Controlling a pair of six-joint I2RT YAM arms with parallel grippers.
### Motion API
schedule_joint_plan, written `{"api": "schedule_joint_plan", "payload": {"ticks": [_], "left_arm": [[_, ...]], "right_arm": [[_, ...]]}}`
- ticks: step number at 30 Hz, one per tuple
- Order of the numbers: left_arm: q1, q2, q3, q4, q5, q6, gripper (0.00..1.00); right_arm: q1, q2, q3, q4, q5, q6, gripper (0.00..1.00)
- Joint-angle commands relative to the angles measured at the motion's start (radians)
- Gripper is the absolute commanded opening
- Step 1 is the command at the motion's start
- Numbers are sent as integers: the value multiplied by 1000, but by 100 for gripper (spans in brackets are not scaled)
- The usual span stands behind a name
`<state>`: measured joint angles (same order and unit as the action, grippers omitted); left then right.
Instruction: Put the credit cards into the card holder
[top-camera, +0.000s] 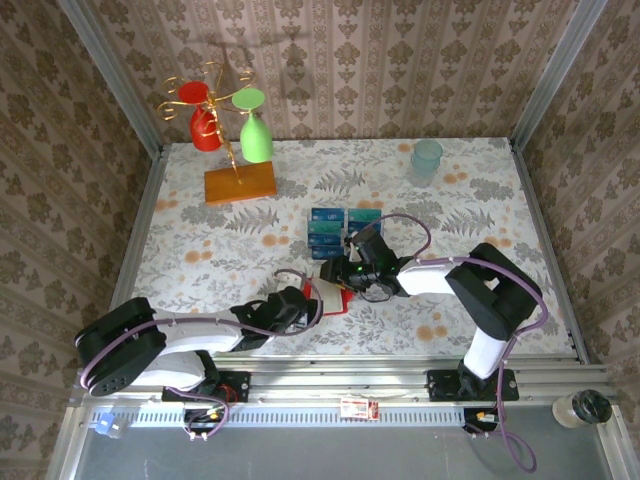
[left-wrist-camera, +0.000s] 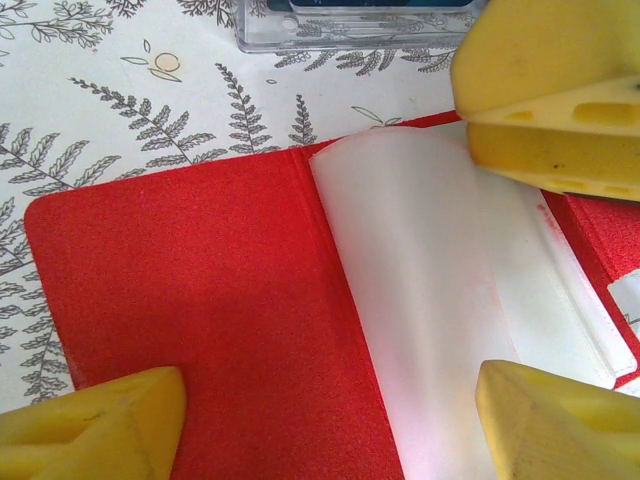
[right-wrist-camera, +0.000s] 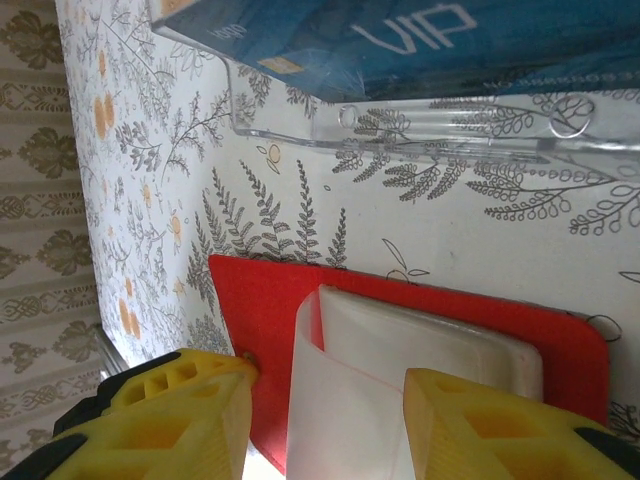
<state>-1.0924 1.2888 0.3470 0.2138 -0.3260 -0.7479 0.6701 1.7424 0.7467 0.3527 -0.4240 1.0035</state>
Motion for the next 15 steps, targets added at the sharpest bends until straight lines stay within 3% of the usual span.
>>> {"api": "schedule_joint_plan", "payload": {"ticks": [1,15], "left_arm": [[-1,-10,-11,0,7,-2,78],[-1,-3,-13,2,2,-2,74]], "right_arm": [[5,27,2,53,-37,30,45],[3,-50,-28,9,4,14,55]]}}
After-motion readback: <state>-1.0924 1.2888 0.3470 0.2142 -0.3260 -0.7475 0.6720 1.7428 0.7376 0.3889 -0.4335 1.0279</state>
